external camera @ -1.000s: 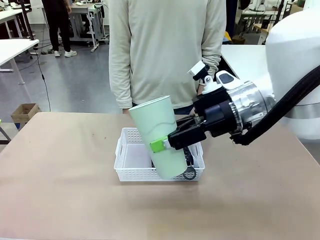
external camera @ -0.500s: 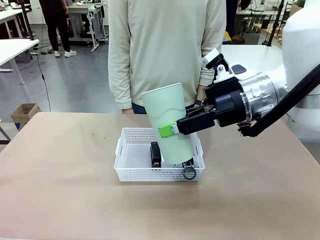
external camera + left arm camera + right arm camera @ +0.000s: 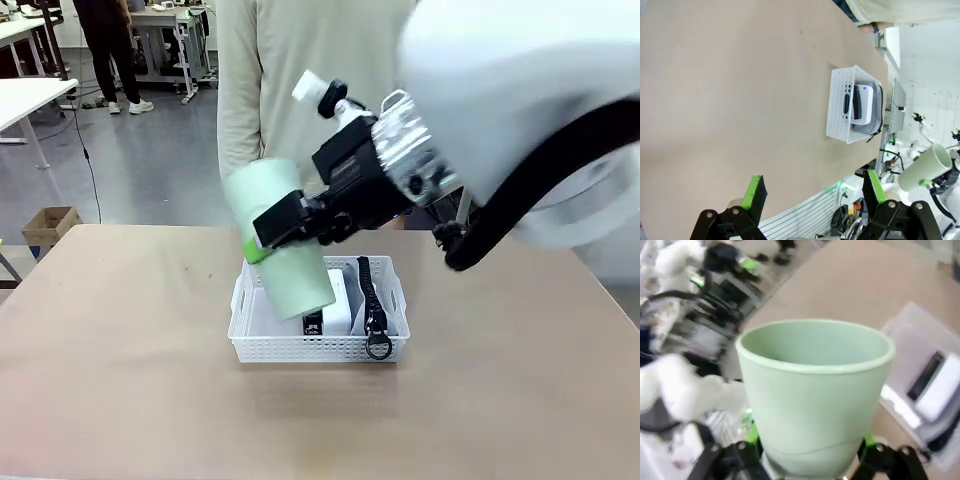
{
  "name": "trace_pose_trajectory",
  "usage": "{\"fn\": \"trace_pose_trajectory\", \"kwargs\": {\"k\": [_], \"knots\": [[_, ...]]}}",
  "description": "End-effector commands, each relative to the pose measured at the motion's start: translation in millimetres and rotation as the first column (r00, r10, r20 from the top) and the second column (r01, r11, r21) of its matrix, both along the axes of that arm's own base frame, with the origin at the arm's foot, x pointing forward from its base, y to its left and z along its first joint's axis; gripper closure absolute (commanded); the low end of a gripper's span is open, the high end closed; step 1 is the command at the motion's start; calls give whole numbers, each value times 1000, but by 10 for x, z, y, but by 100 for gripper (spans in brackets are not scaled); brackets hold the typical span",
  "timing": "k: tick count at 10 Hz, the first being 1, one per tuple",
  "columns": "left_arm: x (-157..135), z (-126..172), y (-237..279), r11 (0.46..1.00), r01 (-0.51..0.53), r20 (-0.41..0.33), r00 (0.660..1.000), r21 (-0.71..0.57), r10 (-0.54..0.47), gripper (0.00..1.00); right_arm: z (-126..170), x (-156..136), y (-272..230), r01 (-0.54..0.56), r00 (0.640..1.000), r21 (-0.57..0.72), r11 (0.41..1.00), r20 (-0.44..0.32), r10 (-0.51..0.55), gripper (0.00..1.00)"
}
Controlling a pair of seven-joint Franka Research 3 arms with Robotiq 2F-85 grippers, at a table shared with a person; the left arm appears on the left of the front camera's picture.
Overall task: Efficiently arrange items inside the basket to fit them all.
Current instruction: Pick up the Reusable plastic cup and place it inside the Organizing basket.
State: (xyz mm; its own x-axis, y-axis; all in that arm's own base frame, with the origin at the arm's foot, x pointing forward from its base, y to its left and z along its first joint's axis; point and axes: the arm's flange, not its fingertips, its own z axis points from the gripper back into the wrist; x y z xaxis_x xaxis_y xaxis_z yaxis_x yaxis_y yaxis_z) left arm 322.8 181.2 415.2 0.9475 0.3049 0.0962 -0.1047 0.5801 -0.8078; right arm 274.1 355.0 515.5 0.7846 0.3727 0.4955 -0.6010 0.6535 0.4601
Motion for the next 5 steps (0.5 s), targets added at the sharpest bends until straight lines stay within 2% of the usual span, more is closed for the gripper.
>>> {"fn": "trace_pose_trajectory", "kwargs": {"k": [1,3,5], "knots": [[-39,-6,28,1000,17,9,1000,2,-17,0,98,189,196,157,963,-141,977,-196,-183,15],[-39,-6,28,1000,17,9,1000,2,-17,0,32,366,373,296,924,-238,925,-176,-340,15],[-39,-6,28,1000,17,9,1000,2,-17,0,-60,558,539,429,861,-348,834,-121,-493,15]]}}
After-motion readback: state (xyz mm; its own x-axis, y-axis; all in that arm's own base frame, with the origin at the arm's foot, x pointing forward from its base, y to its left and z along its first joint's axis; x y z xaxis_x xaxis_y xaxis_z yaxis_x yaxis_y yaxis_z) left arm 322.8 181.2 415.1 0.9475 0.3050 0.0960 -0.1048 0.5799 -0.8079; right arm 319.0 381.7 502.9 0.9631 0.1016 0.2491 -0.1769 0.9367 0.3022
